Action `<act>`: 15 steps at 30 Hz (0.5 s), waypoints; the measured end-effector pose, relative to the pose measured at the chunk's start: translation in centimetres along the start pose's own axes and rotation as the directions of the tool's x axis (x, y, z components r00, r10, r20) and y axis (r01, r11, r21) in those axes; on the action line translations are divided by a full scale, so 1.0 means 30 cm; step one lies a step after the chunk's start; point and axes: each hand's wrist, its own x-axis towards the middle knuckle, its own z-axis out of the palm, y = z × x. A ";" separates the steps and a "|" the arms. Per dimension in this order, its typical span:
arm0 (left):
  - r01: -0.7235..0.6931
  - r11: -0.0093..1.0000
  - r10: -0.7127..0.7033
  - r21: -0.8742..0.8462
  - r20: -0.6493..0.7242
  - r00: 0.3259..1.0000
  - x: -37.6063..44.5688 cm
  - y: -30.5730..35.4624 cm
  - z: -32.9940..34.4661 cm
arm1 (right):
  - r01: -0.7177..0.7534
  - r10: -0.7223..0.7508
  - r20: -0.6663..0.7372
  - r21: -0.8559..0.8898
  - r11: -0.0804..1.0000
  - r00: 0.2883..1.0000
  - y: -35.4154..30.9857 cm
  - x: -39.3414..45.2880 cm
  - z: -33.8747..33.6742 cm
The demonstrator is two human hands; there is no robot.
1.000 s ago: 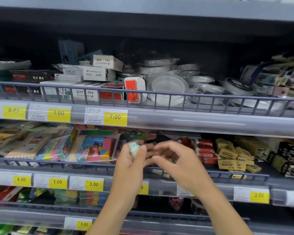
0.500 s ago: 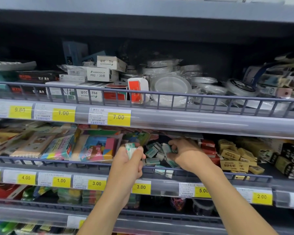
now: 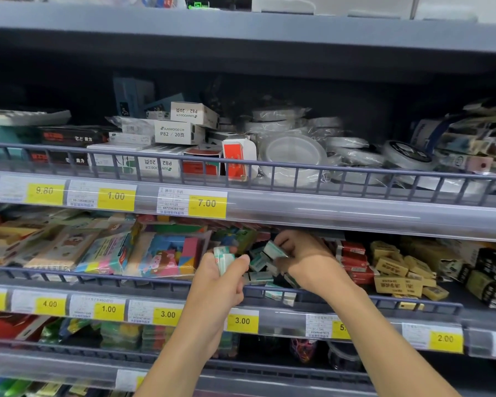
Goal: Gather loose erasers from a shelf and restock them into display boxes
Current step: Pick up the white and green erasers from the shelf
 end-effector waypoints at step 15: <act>-0.115 0.991 0.118 -0.066 0.043 0.992 -0.022 -0.018 0.035 | 0.324 -0.258 -0.202 0.458 0.828 0.945 -0.157 -0.281 0.069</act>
